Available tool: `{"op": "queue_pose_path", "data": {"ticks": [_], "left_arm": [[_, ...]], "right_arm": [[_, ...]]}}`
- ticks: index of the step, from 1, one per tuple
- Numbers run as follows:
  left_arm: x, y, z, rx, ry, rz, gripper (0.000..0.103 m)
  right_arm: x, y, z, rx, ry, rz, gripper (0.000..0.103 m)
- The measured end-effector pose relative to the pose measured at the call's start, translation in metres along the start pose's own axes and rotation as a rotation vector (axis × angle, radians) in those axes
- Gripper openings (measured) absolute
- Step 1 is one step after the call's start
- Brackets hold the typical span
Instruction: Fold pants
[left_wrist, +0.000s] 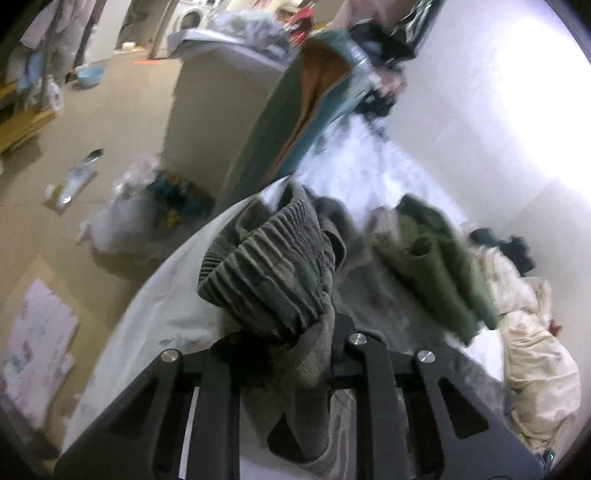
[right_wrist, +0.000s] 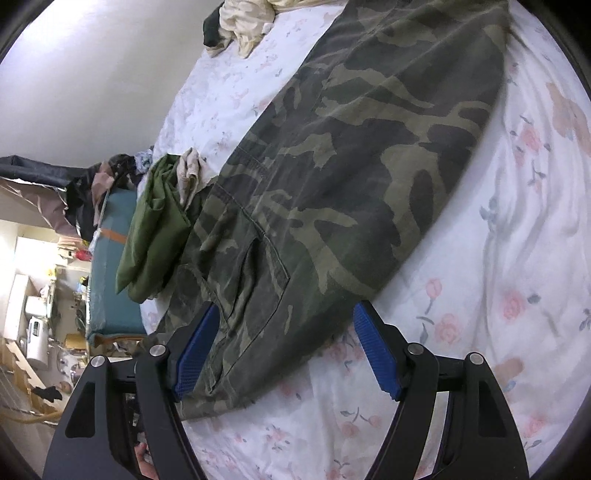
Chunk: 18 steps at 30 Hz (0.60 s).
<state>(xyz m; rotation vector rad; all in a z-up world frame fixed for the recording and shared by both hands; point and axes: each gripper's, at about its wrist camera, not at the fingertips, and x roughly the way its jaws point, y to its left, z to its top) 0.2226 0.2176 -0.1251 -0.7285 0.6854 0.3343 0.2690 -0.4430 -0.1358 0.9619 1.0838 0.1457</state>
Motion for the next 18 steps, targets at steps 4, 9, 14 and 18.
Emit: {"op": "queue_pose_path", "data": {"ticks": [4,9,14,18], "left_arm": [[0.007,0.007,-0.004,-0.015,0.027,0.06,0.016],[0.011,0.008,-0.01,-0.007,0.033,0.099,0.016],[0.013,0.005,-0.01,0.037,0.035,0.109,0.016],[0.016,0.006,-0.013,0.035,0.042,0.131,0.016]], "right_arm": [[0.003,-0.021,-0.014,0.049,0.015,0.006,0.085],[0.045,-0.04,0.012,0.035,0.074,-0.001,0.085],[0.012,-0.09,0.076,0.19,-0.169,0.069,0.083],[-0.027,-0.137,0.14,0.246,-0.34,0.037,0.077]]}}
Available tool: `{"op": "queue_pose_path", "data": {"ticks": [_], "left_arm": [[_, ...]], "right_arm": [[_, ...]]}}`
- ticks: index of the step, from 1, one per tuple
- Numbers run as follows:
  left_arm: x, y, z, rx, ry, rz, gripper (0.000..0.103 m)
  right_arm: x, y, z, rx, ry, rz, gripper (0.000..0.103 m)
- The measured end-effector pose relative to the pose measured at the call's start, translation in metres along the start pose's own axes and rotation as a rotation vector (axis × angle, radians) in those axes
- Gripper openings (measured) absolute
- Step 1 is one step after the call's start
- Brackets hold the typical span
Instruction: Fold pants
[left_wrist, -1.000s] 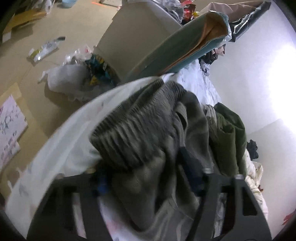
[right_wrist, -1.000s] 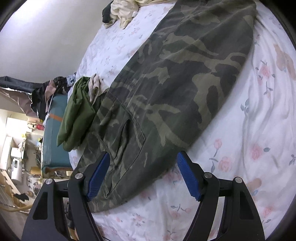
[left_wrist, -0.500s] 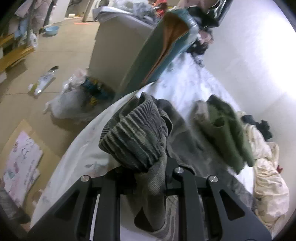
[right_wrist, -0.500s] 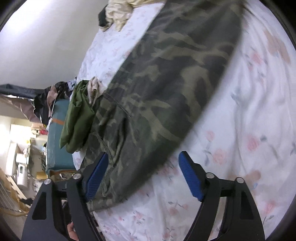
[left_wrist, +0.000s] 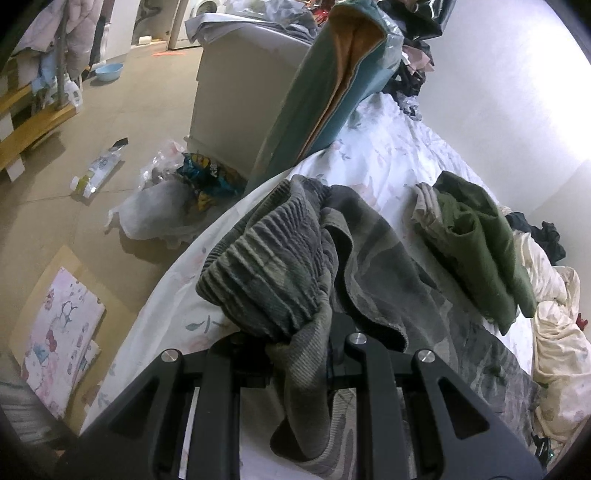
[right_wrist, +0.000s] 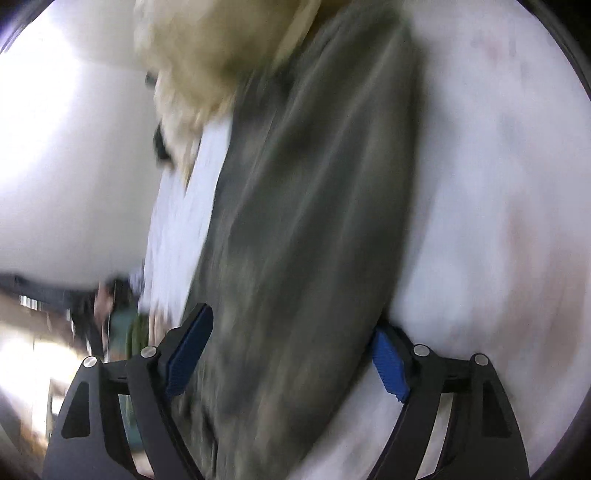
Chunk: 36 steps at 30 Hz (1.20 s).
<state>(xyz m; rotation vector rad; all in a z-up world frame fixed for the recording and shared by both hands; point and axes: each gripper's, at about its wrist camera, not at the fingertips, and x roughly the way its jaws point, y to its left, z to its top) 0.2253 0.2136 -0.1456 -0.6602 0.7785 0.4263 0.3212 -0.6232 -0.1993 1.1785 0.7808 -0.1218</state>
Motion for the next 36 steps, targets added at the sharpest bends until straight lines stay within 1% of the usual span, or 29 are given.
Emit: {"op": "queue_pose_path", "data": {"ticks": [1,2,3,4,6,8,10,11,12,14,15,16,19,21,22,23,24,26,29,31,33,34,36], "left_arm": [[0.0,-0.001,0.0,0.004,-0.001,0.005,0.016],[0.0,-0.002,0.0,0.009,-0.003,0.007,0.016],[0.0,-0.003,0.0,0.018,-0.004,0.014,0.016],[0.0,-0.004,-0.001,0.023,-0.006,0.019,0.016],[0.002,-0.006,-0.003,0.043,-0.002,0.04,0.016],[0.005,-0.008,-0.004,0.072,0.009,0.061,0.016],[0.005,-0.009,0.0,0.074,0.02,0.056,0.016],[0.004,-0.01,0.002,0.069,0.023,0.052,0.016],[0.002,-0.011,0.004,0.064,0.027,0.046,0.015],[-0.004,-0.014,0.011,0.054,0.035,0.019,0.014],[-0.009,-0.016,0.016,0.045,0.036,0.003,0.014],[-0.017,-0.018,0.021,0.04,0.033,-0.014,0.014],[-0.042,-0.032,0.037,0.069,0.033,-0.071,0.013],[-0.054,-0.04,0.044,0.115,0.055,-0.073,0.012],[-0.062,-0.041,0.046,0.131,0.065,-0.079,0.012],[-0.069,-0.04,0.048,0.136,0.075,-0.085,0.012],[-0.076,-0.036,0.05,0.13,0.083,-0.092,0.012],[-0.093,-0.021,0.056,0.108,0.093,-0.101,0.012],[-0.119,0.015,0.066,0.042,0.116,-0.097,0.012],[-0.136,0.038,0.068,0.013,0.145,-0.088,0.012],[-0.154,0.06,0.066,-0.003,0.166,-0.07,0.012],[-0.163,0.07,0.064,0.001,0.171,-0.054,0.012],[-0.169,0.084,0.058,0.021,0.188,-0.026,0.012]], "right_arm": [[-0.002,-0.008,0.024,-0.001,-0.037,-0.016,0.072],[-0.002,-0.013,0.04,-0.008,-0.058,-0.027,0.068],[-0.001,-0.018,0.055,-0.014,-0.07,-0.037,0.061],[0.002,-0.022,0.069,-0.026,-0.073,-0.049,0.051],[0.006,-0.028,0.093,-0.044,-0.083,-0.068,0.041],[0.006,-0.034,0.102,-0.04,-0.103,-0.06,0.031],[0.004,-0.038,0.102,-0.045,-0.118,-0.074,0.008],[0.002,-0.037,0.1,-0.052,-0.128,-0.083,0.003],[-0.004,-0.029,0.099,-0.082,-0.147,-0.082,0.003],[-0.016,-0.008,0.1,-0.133,-0.173,-0.109,0.003],[-0.02,0.001,0.1,-0.142,-0.182,-0.103,0.002],[-0.025,0.012,0.099,-0.159,-0.197,-0.115,0.002],[-0.046,0.041,0.095,-0.203,-0.216,-0.154,0.002],[-0.064,0.059,0.091,-0.235,-0.212,-0.17,0.002],[-0.072,0.062,0.089,-0.241,-0.211,-0.161,0.002],[-0.085,0.068,0.085,-0.263,-0.218,-0.17,0.002],[-0.095,0.074,0.08,-0.28,-0.218,-0.2,0.002],[-0.113,0.074,0.07,-0.256,-0.208,-0.223,0.002],[-0.137,0.056,0.049,-0.204,-0.18,-0.312,0.002],[-0.151,0.034,0.034,-0.107,-0.138,-0.377,0.002],[-0.166,0.011,0.012,0.043,-0.084,-0.44,0.002],[-0.174,0.0,-0.002,0.102,-0.053,-0.492,0.002],[-0.179,-0.005,-0.019,0.095,-0.019,-0.572,0.002]]}}
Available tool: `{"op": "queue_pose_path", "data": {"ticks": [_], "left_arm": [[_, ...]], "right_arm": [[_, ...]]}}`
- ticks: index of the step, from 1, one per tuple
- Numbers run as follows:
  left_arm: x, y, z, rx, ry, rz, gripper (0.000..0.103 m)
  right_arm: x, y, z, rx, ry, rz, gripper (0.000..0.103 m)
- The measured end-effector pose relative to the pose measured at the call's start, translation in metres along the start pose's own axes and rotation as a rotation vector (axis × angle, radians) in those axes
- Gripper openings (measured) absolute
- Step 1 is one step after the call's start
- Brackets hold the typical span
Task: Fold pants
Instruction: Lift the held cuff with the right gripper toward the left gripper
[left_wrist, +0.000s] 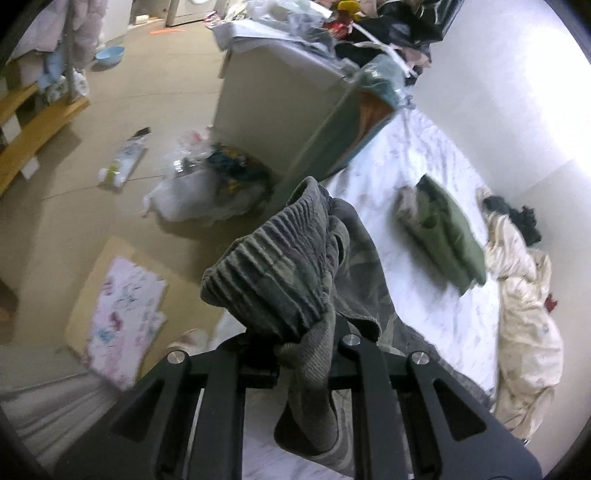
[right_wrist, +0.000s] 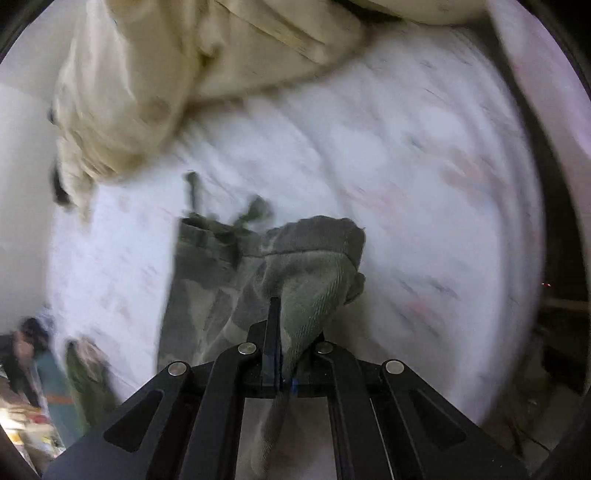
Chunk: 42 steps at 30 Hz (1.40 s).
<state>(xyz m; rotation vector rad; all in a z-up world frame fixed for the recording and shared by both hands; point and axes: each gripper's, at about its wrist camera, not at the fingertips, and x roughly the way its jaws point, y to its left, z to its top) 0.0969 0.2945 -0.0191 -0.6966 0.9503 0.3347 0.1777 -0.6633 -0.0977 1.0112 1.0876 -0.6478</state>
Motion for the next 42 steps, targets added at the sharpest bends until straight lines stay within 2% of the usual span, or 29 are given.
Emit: {"op": "queue_pose_path", "data": {"ticks": [2,4,6,8,11,12,13,15,16,17,18,19,20,21,22,24,25,26,27,30,31,33,36,39,41,42], "left_arm": [[0.012,0.007,-0.014,0.043,0.044,0.047,0.012],[0.028,0.014,-0.026,0.054,0.085,0.101,0.012],[0.037,0.021,-0.028,0.017,0.11,0.099,0.012],[0.041,0.019,-0.03,0.044,0.103,0.126,0.012],[0.04,0.012,-0.031,0.067,0.089,0.136,0.013],[0.039,0.011,-0.032,0.07,0.083,0.14,0.013],[0.039,0.009,-0.033,0.076,0.076,0.146,0.013],[0.038,0.005,-0.034,0.094,0.066,0.158,0.013],[0.038,0.002,-0.033,0.105,0.06,0.16,0.013],[0.037,0.0,-0.032,0.114,0.056,0.162,0.013],[0.036,-0.002,-0.033,0.122,0.051,0.164,0.013],[0.035,-0.003,-0.033,0.126,0.046,0.162,0.013],[0.033,-0.003,-0.034,0.13,0.043,0.16,0.013],[0.032,-0.004,-0.035,0.135,0.039,0.16,0.013],[0.032,-0.006,-0.035,0.144,0.036,0.162,0.013],[0.032,-0.01,-0.036,0.158,0.034,0.163,0.013],[0.032,-0.011,-0.036,0.168,0.032,0.166,0.013],[0.032,-0.013,-0.037,0.174,0.03,0.169,0.013],[0.032,-0.014,-0.038,0.181,0.029,0.172,0.013],[0.032,-0.015,-0.039,0.186,0.032,0.17,0.013],[0.032,-0.014,-0.039,0.185,0.035,0.165,0.013],[0.033,-0.012,-0.038,0.188,0.041,0.158,0.013],[0.034,-0.011,-0.038,0.2,0.049,0.152,0.013],[0.035,-0.013,-0.039,0.207,0.048,0.15,0.013],[0.034,-0.017,-0.041,0.226,0.044,0.146,0.012],[0.034,-0.02,-0.042,0.24,0.045,0.141,0.012]], "right_arm": [[0.008,0.001,-0.012,-0.072,-0.013,-0.109,0.002],[0.03,-0.001,-0.02,-0.139,0.01,-0.222,0.004],[0.041,-0.006,-0.022,-0.131,0.033,-0.262,0.004],[0.041,-0.002,-0.02,-0.16,0.004,-0.323,0.008],[0.041,0.004,-0.02,-0.213,-0.034,-0.411,0.02],[0.041,0.004,-0.019,-0.214,-0.04,-0.436,0.028],[0.039,0.003,-0.018,-0.221,-0.065,-0.476,0.035],[0.03,0.003,-0.015,-0.24,-0.152,-0.63,0.042],[0.024,0.002,-0.014,-0.228,-0.188,-0.644,0.042],[0.014,0.004,-0.015,-0.209,-0.222,-0.576,0.042],[0.006,0.01,-0.019,-0.205,-0.237,-0.463,0.042],[-0.003,0.019,-0.028,-0.225,-0.24,-0.298,0.042],[-0.009,0.038,-0.043,-0.289,-0.219,-0.144,0.042],[-0.015,0.058,-0.06,-0.37,-0.203,-0.054,0.042],[-0.019,0.086,-0.09,-0.481,-0.172,0.045,0.042],[-0.014,0.133,-0.151,-0.671,-0.032,0.194,0.042],[-0.011,0.155,-0.193,-0.751,0.025,0.254,0.041],[-0.008,0.169,-0.222,-0.805,0.056,0.289,0.041],[-0.002,0.188,-0.268,-0.878,0.116,0.331,0.041],[0.018,0.222,-0.372,-0.989,0.316,0.447,0.039],[0.023,0.23,-0.401,-1.023,0.353,0.462,0.03],[0.037,0.243,-0.453,-1.077,0.446,0.497,0.021],[0.049,0.255,-0.509,-1.115,0.55,0.535,0.015],[0.058,0.26,-0.568,-1.123,0.667,0.563,0.014],[0.065,0.26,-0.595,-1.136,0.726,0.568,0.013],[0.071,0.259,-0.608,-1.145,0.763,0.557,0.008]]}}
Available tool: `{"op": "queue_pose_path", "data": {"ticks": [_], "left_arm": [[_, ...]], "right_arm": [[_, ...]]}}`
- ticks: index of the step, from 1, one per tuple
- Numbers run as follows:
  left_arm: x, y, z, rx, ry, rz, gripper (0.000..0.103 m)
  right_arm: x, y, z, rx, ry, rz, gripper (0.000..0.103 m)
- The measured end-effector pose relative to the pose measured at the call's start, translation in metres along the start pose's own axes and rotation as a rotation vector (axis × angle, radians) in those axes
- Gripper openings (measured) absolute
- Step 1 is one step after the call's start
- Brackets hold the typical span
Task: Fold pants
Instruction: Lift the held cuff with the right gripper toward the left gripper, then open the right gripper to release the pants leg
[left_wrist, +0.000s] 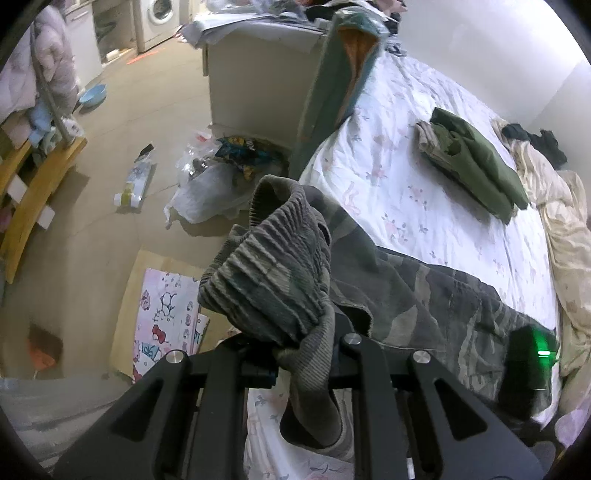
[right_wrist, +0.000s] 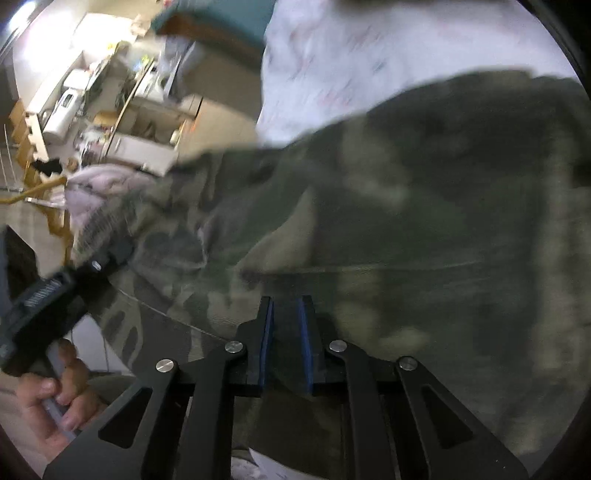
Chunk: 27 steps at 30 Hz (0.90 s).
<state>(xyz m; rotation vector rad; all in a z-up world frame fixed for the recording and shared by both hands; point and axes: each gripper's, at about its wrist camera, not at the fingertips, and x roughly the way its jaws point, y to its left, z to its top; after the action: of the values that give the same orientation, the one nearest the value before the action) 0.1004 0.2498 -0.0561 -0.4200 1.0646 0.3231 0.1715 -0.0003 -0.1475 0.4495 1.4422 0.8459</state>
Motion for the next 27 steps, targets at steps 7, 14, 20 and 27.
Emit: {"op": "queue_pose_path", "data": {"ticks": [7,14,20,27], "left_arm": [[0.004,-0.043,-0.013,0.18,0.013,-0.002,0.012],[0.002,-0.043,-0.013,0.174,-0.011,0.027,0.012],[-0.007,-0.055,-0.021,0.206,-0.064,0.047,0.012],[-0.035,-0.123,-0.054,0.405,-0.205,0.127,0.012]], "right_arm": [[0.038,-0.018,-0.004,0.046,0.09,-0.1,0.0],[-0.048,-0.026,-0.024,-0.015,0.027,-0.022,0.009],[-0.166,-0.093,-0.048,0.037,-0.12,-0.117,0.066],[-0.274,-0.176,-0.067,0.232,-0.349,-0.144,0.066]]}}
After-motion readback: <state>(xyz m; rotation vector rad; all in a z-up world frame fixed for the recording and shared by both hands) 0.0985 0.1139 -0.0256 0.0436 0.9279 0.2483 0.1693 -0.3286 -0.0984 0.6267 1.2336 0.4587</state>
